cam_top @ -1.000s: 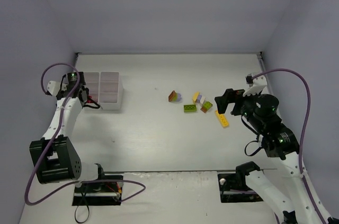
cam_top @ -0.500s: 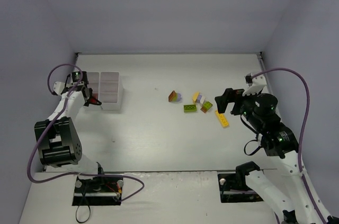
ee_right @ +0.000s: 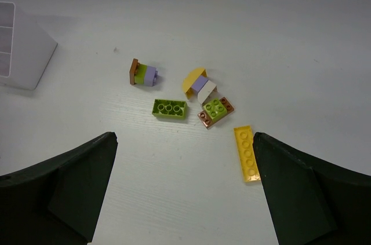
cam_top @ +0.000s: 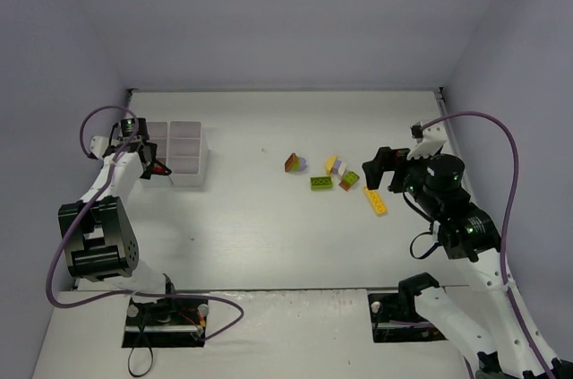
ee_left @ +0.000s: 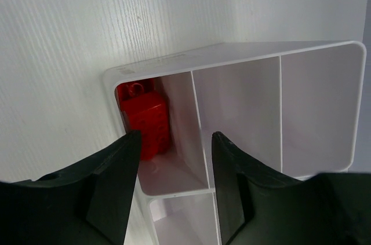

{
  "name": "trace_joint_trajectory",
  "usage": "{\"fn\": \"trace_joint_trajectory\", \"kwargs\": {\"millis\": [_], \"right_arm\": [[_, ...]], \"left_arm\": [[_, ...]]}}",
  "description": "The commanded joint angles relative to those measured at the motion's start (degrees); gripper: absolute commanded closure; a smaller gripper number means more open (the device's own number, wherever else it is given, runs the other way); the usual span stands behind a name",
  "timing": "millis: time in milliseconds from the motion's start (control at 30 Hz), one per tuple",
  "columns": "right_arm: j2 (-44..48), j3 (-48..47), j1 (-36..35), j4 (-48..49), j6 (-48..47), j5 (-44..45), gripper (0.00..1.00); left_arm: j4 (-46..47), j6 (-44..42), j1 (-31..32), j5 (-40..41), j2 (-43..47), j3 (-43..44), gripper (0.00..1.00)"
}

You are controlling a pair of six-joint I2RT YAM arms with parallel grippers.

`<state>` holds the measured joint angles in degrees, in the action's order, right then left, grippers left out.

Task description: Sort the legos into containers by color

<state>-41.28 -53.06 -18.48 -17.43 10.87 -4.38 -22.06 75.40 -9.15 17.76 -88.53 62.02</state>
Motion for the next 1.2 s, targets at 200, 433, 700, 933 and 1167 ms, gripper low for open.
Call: {"fn": "trace_joint_trajectory", "kwargs": {"millis": [200, 433, 700, 933, 1167], "right_arm": [[-1.0, -1.87, -0.42, 3.02, -0.41, 1.57, 0.0], [-3.81, -1.7, -0.42, 3.1, 0.64, 1.57, 0.0], [-5.92, -2.05, -0.42, 3.1, 0.9, 1.04, 0.0], [-5.04, -1.26, -0.42, 2.84, 2.22, 1.13, 0.0], [-3.64, -0.38, -0.42, 2.14, 3.19, 0.87, 0.0]], "left_arm": [[0.53, -1.65, 0.44, -1.67, 5.47, 2.4, 0.54], [3.07, -25.06, 14.36, 1.31, 10.39, 6.62, 0.54], [13.63, -54.37, 34.36, -12.73, 2.76, 13.11, 0.54], [10.92, -73.69, 45.26, -30.38, -14.09, 26.91, 0.54], [3.7, -84.53, 51.24, -36.91, -28.17, 43.42, 0.54]]}}
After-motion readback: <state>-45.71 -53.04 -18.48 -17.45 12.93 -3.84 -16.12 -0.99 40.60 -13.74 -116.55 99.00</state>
